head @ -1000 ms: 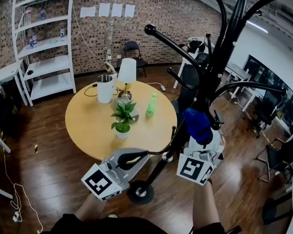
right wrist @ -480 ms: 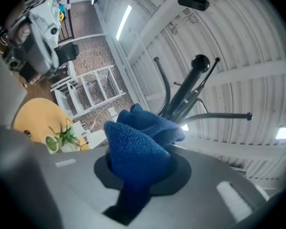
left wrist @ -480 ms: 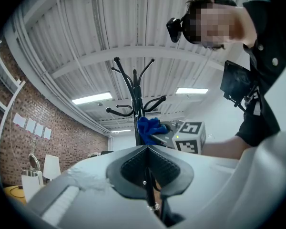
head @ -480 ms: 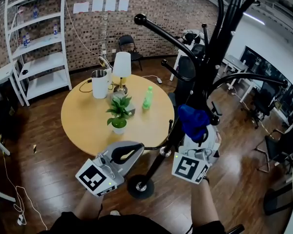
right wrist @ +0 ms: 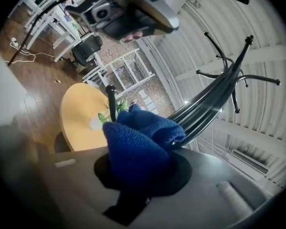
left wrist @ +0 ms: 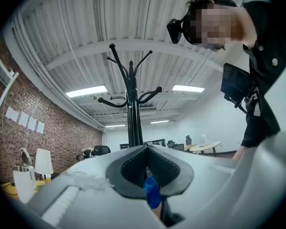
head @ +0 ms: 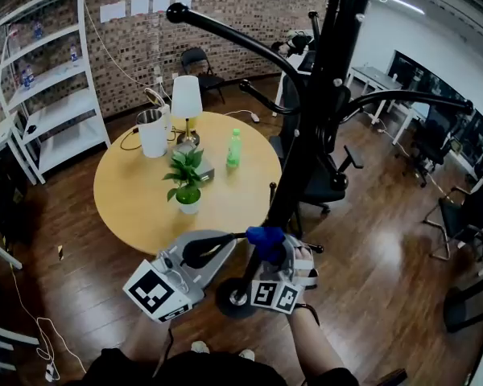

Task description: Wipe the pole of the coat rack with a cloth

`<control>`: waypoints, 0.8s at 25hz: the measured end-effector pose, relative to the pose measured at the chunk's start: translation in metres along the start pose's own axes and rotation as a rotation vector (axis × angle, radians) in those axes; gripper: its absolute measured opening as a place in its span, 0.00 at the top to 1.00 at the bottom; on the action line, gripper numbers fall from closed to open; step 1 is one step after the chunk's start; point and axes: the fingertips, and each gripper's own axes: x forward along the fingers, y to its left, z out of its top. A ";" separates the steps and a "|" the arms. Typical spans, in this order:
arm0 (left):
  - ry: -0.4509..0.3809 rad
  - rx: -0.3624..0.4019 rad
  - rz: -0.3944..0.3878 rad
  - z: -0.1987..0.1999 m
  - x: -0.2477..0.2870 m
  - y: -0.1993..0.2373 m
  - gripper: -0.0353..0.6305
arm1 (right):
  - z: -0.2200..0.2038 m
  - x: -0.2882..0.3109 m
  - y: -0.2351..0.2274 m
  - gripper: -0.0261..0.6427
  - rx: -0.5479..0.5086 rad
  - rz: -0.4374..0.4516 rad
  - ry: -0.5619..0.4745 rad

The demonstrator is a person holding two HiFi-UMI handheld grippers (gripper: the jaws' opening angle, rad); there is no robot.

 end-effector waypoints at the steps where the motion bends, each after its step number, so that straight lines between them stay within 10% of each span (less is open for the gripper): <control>1: 0.003 -0.002 -0.003 -0.001 0.000 -0.001 0.94 | -0.006 0.001 0.007 0.87 0.009 0.012 0.011; 10: 0.016 -0.019 0.008 -0.009 -0.007 0.001 0.94 | -0.025 0.001 0.020 0.85 0.084 0.072 0.087; 20: -0.037 0.000 0.018 0.005 -0.015 0.010 0.94 | 0.087 -0.014 -0.129 0.85 0.121 -0.203 -0.157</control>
